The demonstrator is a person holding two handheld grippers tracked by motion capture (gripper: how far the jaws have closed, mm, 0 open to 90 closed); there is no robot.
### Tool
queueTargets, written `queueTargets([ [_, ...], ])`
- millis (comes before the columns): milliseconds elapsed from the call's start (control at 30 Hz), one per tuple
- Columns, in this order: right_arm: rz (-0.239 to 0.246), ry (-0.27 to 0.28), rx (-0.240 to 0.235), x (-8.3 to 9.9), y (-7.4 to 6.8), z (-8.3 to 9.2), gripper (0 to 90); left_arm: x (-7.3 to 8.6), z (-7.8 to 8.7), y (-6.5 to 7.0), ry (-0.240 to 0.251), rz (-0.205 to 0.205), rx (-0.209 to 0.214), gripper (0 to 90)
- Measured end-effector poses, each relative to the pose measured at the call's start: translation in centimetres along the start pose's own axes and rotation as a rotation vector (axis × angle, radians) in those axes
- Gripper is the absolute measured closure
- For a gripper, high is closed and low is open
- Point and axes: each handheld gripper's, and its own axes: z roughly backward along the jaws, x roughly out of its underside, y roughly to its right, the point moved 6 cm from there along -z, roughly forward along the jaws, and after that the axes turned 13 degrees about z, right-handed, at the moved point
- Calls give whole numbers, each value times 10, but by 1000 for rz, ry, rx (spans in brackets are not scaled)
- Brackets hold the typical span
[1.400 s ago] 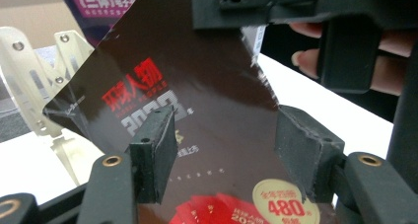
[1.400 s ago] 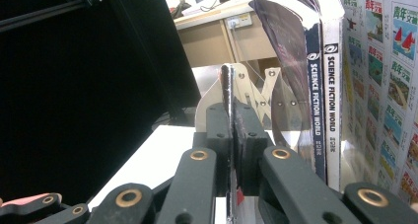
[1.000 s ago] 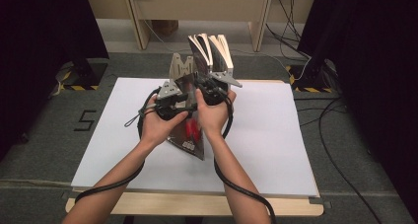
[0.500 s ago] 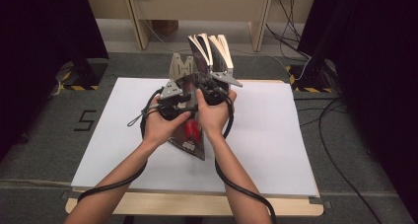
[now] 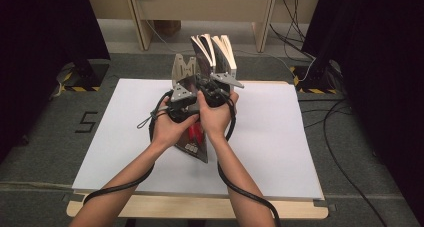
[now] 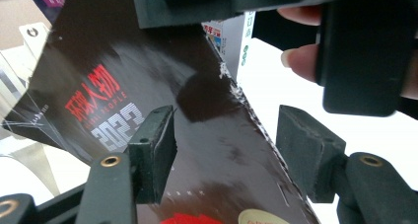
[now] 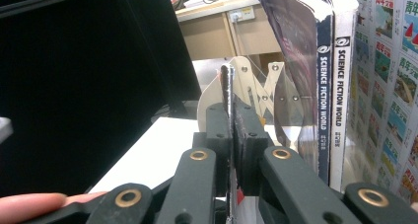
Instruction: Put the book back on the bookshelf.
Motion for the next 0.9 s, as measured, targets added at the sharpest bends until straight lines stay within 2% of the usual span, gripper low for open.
queueTargets([
  [233, -5, -1, -3, -1, -1, 1, 870, -2, -3, 0, 10, 23, -15, 388],
  [267, -9, 0, -3, -1, -1, 2, 871, -3, -3, -1, 6, 45, -8, 391],
  [300, -7, 0, -1, -1, 0, 2, 871, -3, -3, -1, 6, 45, -8, 392],
  [500, -17, -7, -11, -1, -3, 3, 871, -2, -2, -3, -31, 154, -2, 428],
  [533, -17, -6, -13, -1, -3, 4, 872, -2, -2, -3, -31, 162, -2, 439],
  [600, -22, -9, -22, 0, -5, 4, 873, -2, 0, -5, -40, 167, -4, 464],
  [800, -21, 1, -33, -2, -8, 3, 873, -3, 4, -7, -39, 145, -25, 528],
  [900, -17, 5, -43, -4, -10, 3, 873, -4, 6, -8, -31, 128, -55, 528],
])
